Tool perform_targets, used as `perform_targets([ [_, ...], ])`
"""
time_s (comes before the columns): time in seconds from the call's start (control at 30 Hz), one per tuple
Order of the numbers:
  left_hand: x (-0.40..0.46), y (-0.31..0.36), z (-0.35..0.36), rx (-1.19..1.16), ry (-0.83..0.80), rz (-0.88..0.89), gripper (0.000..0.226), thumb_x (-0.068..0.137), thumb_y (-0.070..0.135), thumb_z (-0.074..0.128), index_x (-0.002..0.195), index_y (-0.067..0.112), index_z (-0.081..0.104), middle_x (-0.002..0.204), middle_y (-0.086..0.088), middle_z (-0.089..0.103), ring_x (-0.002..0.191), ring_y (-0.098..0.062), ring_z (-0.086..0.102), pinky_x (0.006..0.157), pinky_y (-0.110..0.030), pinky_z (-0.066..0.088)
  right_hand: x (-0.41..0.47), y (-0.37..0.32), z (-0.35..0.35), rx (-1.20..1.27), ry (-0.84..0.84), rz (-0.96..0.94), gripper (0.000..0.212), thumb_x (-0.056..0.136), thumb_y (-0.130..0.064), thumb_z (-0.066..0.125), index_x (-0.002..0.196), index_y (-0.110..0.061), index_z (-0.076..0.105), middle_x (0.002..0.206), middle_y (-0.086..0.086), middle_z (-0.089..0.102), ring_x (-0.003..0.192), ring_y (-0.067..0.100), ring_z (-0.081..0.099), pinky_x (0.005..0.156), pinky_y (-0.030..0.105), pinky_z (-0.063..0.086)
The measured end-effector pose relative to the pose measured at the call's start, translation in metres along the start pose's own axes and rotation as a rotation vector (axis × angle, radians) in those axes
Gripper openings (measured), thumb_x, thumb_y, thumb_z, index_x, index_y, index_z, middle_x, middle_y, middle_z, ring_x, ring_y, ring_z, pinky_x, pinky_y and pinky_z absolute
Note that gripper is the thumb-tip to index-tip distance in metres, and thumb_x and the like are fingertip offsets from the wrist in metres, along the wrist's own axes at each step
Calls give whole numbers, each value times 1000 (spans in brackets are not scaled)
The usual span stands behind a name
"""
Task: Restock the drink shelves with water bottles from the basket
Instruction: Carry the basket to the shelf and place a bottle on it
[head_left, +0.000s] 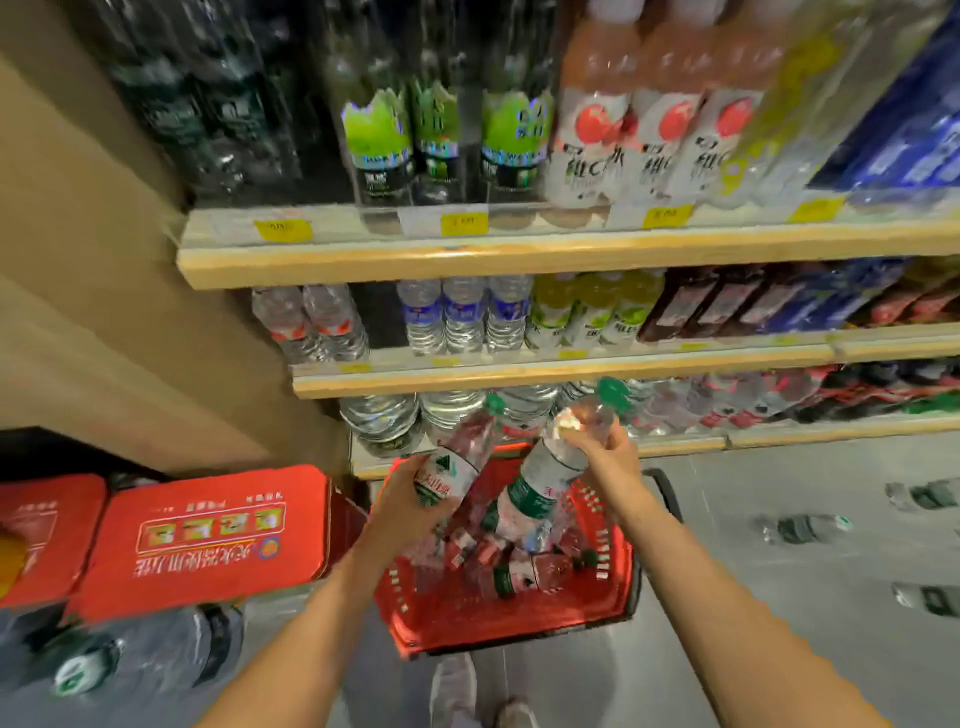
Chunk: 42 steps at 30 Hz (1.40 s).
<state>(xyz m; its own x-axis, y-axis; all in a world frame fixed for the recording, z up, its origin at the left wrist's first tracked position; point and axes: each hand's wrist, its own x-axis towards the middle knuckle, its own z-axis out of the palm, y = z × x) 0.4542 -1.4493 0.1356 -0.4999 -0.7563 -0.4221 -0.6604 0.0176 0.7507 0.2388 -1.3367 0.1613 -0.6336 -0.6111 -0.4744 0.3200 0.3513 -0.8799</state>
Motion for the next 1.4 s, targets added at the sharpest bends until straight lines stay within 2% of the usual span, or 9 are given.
perform_targets([
  [0.1, -21, 48, -24, -122, 43, 3, 44, 67, 17, 79, 105, 22, 57, 87, 4, 61, 85, -15, 56, 56, -5, 40, -22, -56, 4, 30, -35, -42, 79, 53, -53, 83, 122, -26, 55, 118, 0, 65, 111, 21, 60, 98, 43, 46],
  [0.23, -55, 96, -58, -252, 113, 51, 58, 61, 23, 85, 111, 15, 55, 101, -5, 66, 86, -13, 60, 69, -10, 44, -31, -109, 4, 58, -107, -95, 95, 52, -61, 77, 128, -11, 49, 124, 12, 59, 116, 28, 56, 91, 36, 47],
  [0.37, -86, 138, -96, -303, 177, 116, 72, 66, 19, 83, 128, 9, 48, 117, -11, 62, 96, -17, 60, 79, -23, 44, -73, -181, 6, 141, -233, -62, 22, 81, -39, 65, 87, -17, 65, 86, 6, 69, 80, 21, 65, 79, 37, 48],
  [0.47, -112, 168, -126, -284, 246, 209, 71, 65, 20, 83, 127, 9, 50, 118, -12, 62, 95, -17, 59, 76, -20, 46, -101, -228, 10, 172, -354, -87, 12, 83, -28, 64, 82, -17, 61, 71, 2, 67, 63, 16, 64, 63, 29, 48],
  [0.7, -166, 226, -188, -274, 392, 420, 60, 70, 9, 80, 122, 14, 50, 102, 5, 62, 84, -1, 57, 64, -3, 46, -156, -304, 31, -37, -456, -299, 85, 36, -14, 71, 118, -2, 50, 97, 14, 62, 88, 28, 60, 76, 35, 48],
  [0.97, -212, 291, -266, -347, 592, 584, 60, 66, 17, 82, 120, 11, 55, 99, 2, 63, 83, -4, 59, 64, -5, 47, -228, -412, 52, 15, -434, -698, 30, 81, -8, 66, 107, -15, 54, 99, 3, 65, 75, 6, 65, 57, 16, 50],
  [1.1, -228, 324, -308, -372, 637, 708, 52, 77, -2, 70, 125, 3, 51, 98, 2, 61, 68, 15, 60, 61, -2, 45, -256, -459, 72, 127, -474, -829, 29, 83, -19, 64, 110, -27, 53, 115, 4, 62, 98, 19, 62, 83, 37, 51],
  [1.27, -241, 361, -364, -374, 678, 900, 50, 79, -3, 67, 124, 12, 49, 97, 8, 60, 69, 22, 57, 62, -1, 45, -280, -516, 103, 142, -447, -918, 46, 88, -30, 59, 125, -17, 34, 115, 2, 55, 91, 10, 59, 71, 28, 48],
  [1.4, -244, 382, -406, -339, 712, 1009, 50, 80, 3, 68, 119, 26, 48, 99, 17, 60, 78, 21, 58, 71, -7, 51, -288, -550, 124, 172, -514, -850, 57, 84, -16, 65, 125, -23, 26, 107, 5, 56, 90, 21, 61, 75, 38, 52],
])
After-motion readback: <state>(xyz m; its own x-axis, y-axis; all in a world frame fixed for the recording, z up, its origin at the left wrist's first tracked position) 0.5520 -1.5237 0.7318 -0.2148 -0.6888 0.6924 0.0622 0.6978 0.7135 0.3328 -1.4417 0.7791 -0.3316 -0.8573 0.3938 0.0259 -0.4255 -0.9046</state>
